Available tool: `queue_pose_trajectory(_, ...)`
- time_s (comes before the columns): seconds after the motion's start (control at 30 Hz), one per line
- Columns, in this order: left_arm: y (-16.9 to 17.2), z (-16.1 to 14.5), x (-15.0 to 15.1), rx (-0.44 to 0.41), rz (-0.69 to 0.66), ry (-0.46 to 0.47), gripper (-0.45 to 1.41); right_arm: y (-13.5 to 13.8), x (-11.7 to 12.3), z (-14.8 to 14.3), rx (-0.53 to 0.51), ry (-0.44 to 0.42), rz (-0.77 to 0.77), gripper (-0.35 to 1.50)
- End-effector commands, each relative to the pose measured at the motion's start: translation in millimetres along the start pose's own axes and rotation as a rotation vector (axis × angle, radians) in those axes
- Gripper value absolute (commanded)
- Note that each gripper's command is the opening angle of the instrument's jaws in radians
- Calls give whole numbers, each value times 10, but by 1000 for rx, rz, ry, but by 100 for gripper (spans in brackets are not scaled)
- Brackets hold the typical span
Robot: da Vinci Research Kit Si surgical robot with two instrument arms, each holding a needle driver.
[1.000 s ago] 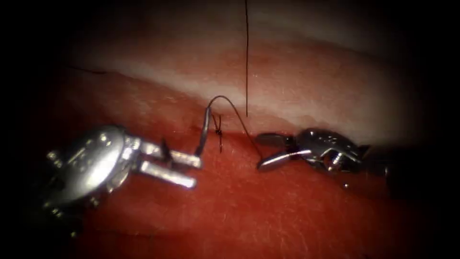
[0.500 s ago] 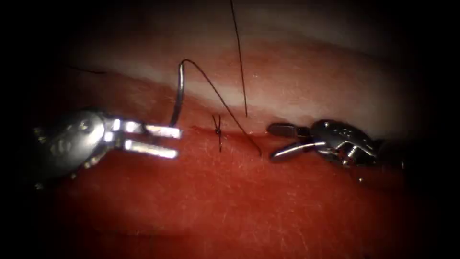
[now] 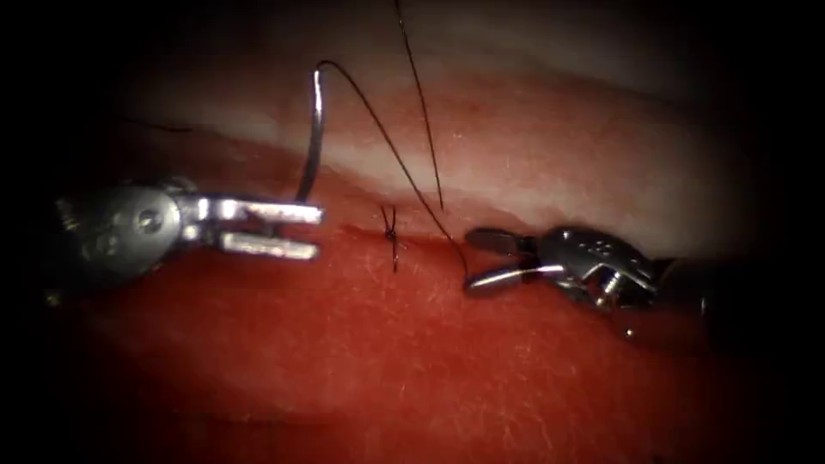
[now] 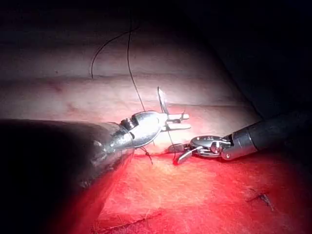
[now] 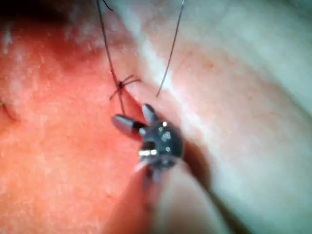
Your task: Wound Closure
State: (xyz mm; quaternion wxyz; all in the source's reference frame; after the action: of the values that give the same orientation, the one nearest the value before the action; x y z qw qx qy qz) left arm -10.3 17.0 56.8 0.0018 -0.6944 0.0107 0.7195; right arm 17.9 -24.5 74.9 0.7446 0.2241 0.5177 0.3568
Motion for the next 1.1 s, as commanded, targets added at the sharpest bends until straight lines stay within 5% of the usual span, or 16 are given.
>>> queue_pose_trajectory(0.03, -4, 4, -5, 6, 0, 0, -45, 0, -1, 11, -1, 2, 3, 99)
queue_pose_trajectory(0.2, -3, 4, -5, 12, -1, -5, -45, -1, -5, 17, 2, -8, -2, 83)
queue_pose_trajectory(0.27, -3, 3, -5, 12, -1, 4, -45, -3, -6, 20, 9, -21, -4, 42)
queue_pose_trajectory(0.33, -3, 2, -5, 5, -1, 15, -45, -5, -7, 22, 20, -41, -9, -35)
queue_pose_trajectory(0.7, -8, -16, -41, -2, -77, 26, -45, -26, -8, -2, 33, -63, 69, -35)
queue_pose_trajectory(1.1, -18, -24, -114, 96, -1, -181, -45, -93, -2, -18, 58, -58, 63, -35)
